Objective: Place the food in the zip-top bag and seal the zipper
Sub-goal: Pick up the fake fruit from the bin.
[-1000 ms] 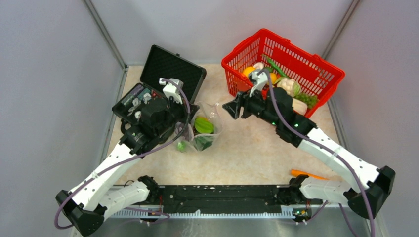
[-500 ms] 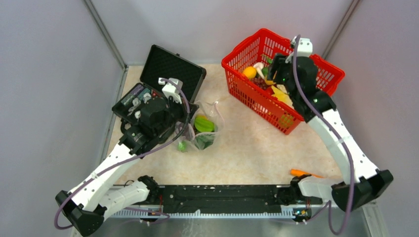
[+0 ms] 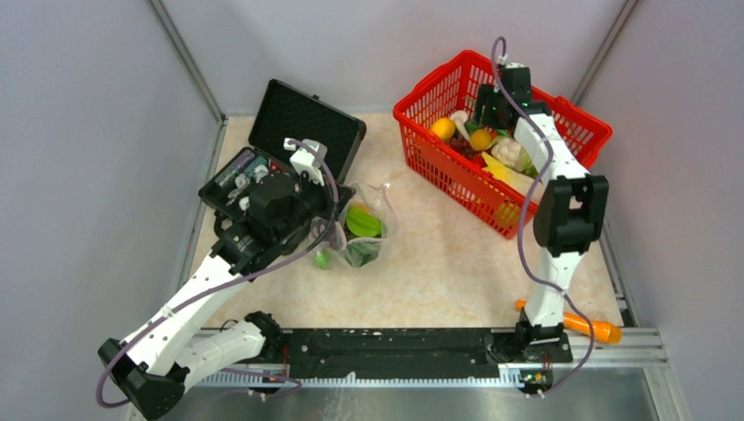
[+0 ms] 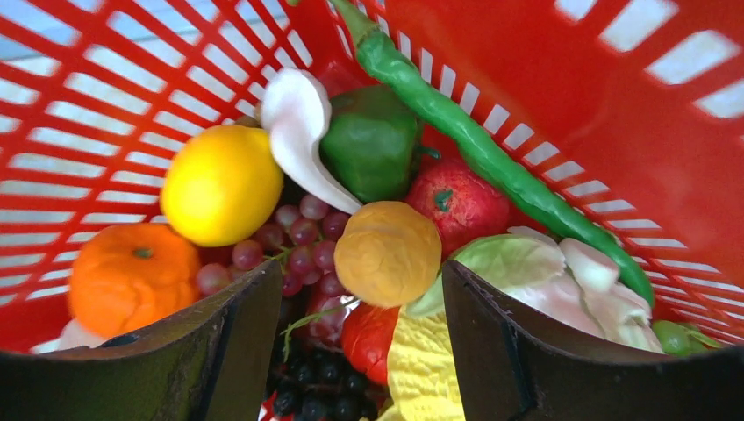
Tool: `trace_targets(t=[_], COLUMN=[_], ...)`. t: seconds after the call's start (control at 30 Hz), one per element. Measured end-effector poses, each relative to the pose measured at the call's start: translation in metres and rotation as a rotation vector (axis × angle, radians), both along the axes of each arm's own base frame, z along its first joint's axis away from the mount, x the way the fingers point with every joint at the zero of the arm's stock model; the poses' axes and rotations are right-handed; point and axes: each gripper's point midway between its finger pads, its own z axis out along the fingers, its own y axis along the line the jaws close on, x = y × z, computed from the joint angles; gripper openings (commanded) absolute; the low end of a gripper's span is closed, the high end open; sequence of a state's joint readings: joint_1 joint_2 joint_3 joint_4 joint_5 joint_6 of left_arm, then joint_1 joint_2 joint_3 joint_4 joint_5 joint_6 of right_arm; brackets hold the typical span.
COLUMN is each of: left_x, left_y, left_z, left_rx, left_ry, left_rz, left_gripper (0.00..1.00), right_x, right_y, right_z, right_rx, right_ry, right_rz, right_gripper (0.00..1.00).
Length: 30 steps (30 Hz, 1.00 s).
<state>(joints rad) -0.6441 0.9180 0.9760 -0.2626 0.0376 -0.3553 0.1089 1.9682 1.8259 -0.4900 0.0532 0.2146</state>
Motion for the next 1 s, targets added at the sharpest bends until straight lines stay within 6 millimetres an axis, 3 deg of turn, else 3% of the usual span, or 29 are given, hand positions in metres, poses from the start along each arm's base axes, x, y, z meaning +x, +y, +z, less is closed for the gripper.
trace_targets(t=[0.17, 0.3, 0.53, 0.6, 0.77, 0.87, 1.0], left_x=[-0.002, -0.005, -0.007, -0.008, -0.008, -0.008, -0.008], left_y=[0.000, 0.002, 0.004, 0.004, 0.006, 0.006, 0.006], left_z=[-0.001, 0.000, 0.000, -0.001, 0.001, 0.000, -0.001], left_rx=[0.009, 0.011, 0.015, 0.016, 0.014, 0.017, 0.018], left_ry=[-0.002, -0.005, -0.001, 0.001, -0.002, 0.001, 0.003], left_rz=[-0.010, -0.014, -0.014, -0.013, -0.009, -0.006, -0.007], left_gripper=[0.00, 0.00, 0.00, 0.00, 0.00, 0.00, 0.00], right_x=[0.013, 0.015, 0.032, 0.031, 0.030, 0.024, 0.015], right_y=[0.001, 0.001, 0.000, 0.000, 0.001, 0.001, -0.001], right_z=[-0.046, -0.067, -0.084, -0.096, -0.097, -0.096, -0.099], right_rx=[-0.016, -0.029, -0.075, -0.085, -0.107, -0.121, -0.135], right_ry=[0.100, 0.156, 0.197, 0.226, 0.231, 0.231, 0.259], right_rz=[0.004, 0.008, 0.040, 0.049, 0.050, 0.060, 0.073], right_gripper=[0.66, 0.67, 0.63, 0.63, 0.68, 0.60, 0.28])
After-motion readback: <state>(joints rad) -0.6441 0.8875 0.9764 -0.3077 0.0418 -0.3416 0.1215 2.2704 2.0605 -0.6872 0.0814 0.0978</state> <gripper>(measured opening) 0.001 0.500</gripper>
